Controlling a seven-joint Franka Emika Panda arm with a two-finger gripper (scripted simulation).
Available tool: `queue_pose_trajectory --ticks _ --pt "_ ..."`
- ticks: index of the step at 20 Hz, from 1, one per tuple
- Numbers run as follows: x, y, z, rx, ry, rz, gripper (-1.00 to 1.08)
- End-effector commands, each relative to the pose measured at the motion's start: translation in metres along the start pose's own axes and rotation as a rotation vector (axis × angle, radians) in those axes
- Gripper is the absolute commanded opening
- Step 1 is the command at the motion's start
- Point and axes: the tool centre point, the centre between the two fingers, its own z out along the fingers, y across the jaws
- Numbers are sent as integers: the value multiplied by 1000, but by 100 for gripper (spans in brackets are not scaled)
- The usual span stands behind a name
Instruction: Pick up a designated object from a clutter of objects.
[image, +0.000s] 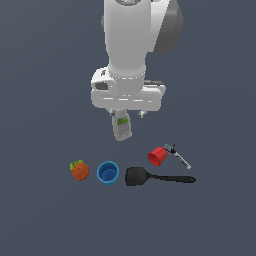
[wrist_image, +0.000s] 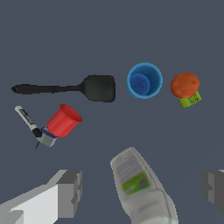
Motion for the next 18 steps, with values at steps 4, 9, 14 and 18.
queue_pose_trajectory --ticks 4,9,14,18 --pt "5 -22 23 -4 4 48 100" --pt "9 -51 51 -7 10 109 100" --pt "9 -83 83 -8 16 175 100" --pt "6 -108 109 -5 21 228 100"
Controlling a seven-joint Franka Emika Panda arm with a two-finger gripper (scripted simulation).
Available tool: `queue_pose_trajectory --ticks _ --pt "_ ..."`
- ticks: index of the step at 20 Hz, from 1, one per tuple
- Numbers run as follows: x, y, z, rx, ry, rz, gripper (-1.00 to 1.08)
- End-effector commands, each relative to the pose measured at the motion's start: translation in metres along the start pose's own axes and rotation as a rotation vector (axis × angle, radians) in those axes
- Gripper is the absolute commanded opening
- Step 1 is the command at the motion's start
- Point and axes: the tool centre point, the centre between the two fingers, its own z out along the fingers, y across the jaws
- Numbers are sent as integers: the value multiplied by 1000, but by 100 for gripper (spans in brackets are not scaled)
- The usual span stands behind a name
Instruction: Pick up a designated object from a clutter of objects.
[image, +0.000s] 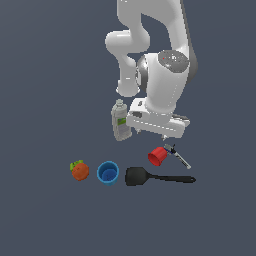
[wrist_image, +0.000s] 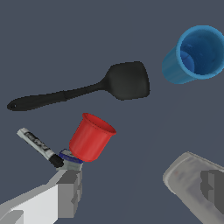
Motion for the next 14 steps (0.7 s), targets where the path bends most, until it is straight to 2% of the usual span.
queue_pose_trajectory --ticks 1,14 --pt "-6 -15 16 2 3 34 100" --pt "-50 -84 93 20 6 199 100"
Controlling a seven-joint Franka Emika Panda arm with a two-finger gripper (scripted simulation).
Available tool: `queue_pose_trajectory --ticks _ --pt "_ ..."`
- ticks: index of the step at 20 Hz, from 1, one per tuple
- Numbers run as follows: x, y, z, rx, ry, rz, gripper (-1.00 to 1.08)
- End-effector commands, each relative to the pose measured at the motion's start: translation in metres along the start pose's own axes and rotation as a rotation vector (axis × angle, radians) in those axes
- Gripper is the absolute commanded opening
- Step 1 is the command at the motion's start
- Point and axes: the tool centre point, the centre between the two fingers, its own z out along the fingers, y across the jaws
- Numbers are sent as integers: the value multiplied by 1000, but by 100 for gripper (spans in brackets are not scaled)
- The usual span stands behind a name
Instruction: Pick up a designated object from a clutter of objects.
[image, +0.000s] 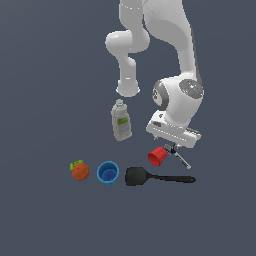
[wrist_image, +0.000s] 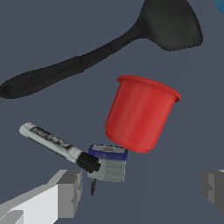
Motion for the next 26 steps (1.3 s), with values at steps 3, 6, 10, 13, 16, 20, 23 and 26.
queue_pose_trajectory --ticks 3,6,10,13,16,20,23,26 --pt "-18 -14 20 7 -1 46 100" --pt "-27 -20 30 10 -2 68 100" --pt "-35 -25 39 13 -4 87 100" --pt "-38 -27 42 14 -4 94 100" --pt "-38 -26 42 14 -5 92 100" --pt "-38 -27 47 14 -5 92 100" --pt "-39 -26 56 14 -5 93 100" --pt "-39 -26 71 14 -5 94 100"
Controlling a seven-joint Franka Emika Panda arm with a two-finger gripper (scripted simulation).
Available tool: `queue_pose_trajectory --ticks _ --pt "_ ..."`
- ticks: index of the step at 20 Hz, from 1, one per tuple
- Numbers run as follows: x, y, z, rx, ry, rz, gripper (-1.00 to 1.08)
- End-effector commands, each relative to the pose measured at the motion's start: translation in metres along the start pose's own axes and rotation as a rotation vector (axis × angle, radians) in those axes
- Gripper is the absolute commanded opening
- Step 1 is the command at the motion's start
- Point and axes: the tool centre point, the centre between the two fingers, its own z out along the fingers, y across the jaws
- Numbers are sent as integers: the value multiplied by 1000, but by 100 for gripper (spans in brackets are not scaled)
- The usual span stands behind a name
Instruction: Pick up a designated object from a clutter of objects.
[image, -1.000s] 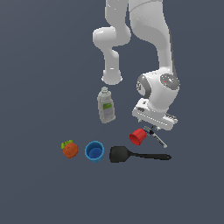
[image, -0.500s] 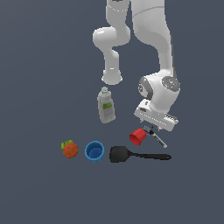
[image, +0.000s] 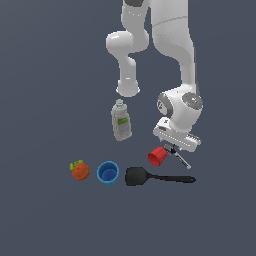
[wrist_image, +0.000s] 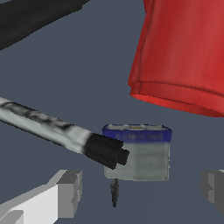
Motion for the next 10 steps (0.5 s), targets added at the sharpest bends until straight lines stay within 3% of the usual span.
queue_pose_trajectory --ticks 1,9,10 --pt "-1 0 12 -1 0 0 100" --pt "0 0 29 0 0 2 100" --pt "0 0 29 0 0 2 -100"
